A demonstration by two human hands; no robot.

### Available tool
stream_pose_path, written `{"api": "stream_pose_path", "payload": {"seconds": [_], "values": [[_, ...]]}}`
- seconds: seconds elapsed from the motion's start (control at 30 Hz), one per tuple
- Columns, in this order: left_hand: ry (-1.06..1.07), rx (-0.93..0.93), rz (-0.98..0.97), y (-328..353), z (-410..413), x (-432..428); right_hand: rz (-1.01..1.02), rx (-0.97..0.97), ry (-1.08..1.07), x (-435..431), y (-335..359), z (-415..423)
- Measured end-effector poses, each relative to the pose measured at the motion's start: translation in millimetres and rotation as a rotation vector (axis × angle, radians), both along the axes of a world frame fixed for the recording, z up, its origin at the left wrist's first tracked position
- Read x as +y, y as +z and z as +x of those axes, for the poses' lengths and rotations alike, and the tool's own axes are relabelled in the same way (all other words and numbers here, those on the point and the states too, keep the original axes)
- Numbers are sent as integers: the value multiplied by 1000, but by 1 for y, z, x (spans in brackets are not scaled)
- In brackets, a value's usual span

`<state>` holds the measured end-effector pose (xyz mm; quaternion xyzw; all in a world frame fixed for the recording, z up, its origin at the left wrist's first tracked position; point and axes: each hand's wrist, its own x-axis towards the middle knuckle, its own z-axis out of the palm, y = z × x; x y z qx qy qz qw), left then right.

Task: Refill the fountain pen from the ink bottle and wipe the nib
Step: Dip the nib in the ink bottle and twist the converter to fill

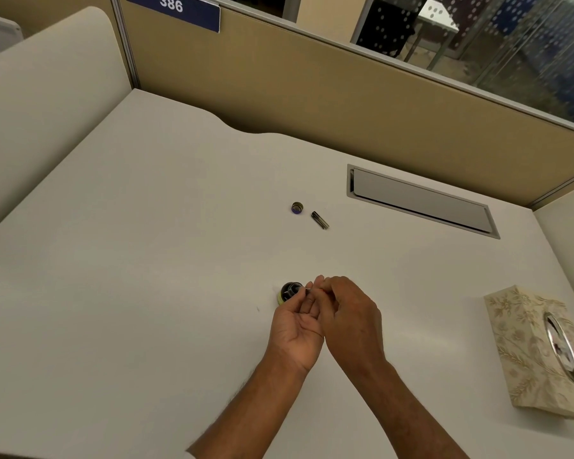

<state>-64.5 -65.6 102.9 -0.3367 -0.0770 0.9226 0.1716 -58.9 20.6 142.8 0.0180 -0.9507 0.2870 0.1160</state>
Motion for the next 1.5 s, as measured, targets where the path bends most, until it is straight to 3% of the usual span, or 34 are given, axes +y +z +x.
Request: {"api": "stream_pose_path", "payload": {"seconds": [0.33, 1.5], "values": [[-10, -1, 18, 2, 1, 0, -56, -5, 138, 1, 1, -1], [-60, 3, -9, -9, -1, 5, -60, 40, 70, -3, 2, -3]]}}
